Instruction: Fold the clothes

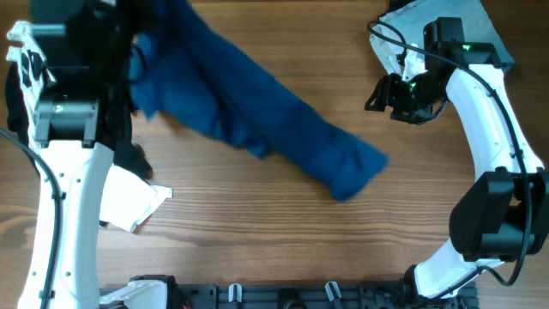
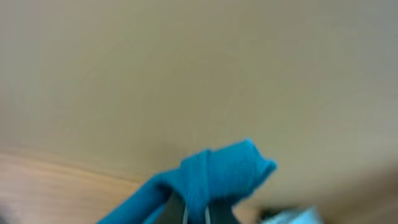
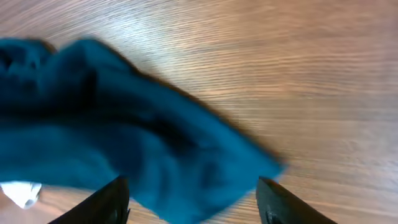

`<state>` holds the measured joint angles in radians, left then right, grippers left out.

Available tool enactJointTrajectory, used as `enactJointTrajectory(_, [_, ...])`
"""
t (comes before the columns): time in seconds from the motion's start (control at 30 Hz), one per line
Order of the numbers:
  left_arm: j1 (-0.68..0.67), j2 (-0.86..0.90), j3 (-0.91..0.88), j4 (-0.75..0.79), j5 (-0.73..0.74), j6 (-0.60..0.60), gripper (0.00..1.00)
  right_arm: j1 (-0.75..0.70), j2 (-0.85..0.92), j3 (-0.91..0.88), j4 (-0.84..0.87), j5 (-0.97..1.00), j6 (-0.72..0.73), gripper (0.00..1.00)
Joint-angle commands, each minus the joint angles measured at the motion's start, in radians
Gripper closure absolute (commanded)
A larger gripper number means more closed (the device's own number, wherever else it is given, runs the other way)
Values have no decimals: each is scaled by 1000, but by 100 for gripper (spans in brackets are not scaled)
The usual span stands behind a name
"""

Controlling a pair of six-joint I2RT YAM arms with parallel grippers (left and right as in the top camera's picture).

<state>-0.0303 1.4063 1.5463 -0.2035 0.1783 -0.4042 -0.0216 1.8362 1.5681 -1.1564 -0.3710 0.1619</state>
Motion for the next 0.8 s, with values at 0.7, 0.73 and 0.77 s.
enactJointTrajectory(0.7, [94, 15, 55, -835, -172, 128, 96, 228, 26, -439, 494, -238, -45, 34])
enactJointTrajectory(0.73, [94, 15, 55, -835, -172, 127, 96, 238, 26, -458, 524, -240, -34, 36])
enactJointTrajectory(0.77, [94, 15, 55, -835, -172, 128, 96, 249, 29, -476, 559, -240, -27, 36])
